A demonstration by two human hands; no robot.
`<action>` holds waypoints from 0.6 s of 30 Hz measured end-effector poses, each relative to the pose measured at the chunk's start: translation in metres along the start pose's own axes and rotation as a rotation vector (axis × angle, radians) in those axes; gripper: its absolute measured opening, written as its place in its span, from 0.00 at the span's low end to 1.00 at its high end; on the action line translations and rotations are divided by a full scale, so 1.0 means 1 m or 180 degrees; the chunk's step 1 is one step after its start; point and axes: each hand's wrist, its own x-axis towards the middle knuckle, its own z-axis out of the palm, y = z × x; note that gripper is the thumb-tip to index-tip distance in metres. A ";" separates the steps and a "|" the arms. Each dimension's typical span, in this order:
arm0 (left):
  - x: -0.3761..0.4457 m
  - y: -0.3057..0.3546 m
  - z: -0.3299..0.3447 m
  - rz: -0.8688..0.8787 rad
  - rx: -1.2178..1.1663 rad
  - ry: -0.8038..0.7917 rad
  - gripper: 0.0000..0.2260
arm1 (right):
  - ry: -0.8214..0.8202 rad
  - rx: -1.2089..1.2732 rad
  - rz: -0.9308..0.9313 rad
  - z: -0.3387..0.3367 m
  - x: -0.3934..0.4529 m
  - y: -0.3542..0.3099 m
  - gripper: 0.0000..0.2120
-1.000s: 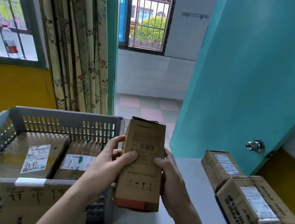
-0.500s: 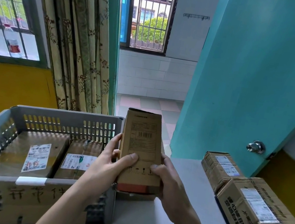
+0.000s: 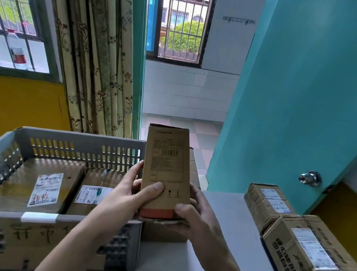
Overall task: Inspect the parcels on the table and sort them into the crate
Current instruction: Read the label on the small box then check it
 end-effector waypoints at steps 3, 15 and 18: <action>-0.002 -0.001 0.003 0.0017 0.0174 0.0210 0.32 | 0.0176 -0.0408 -0.0186 0.003 -0.002 -0.002 0.40; -0.003 -0.002 0.020 0.0164 0.1152 0.0466 0.40 | 0.0465 -0.1423 -0.0691 0.012 -0.010 -0.003 0.42; 0.001 -0.004 0.016 0.0081 0.0951 0.0442 0.36 | 0.0298 -0.0890 -0.0718 0.002 -0.014 -0.007 0.28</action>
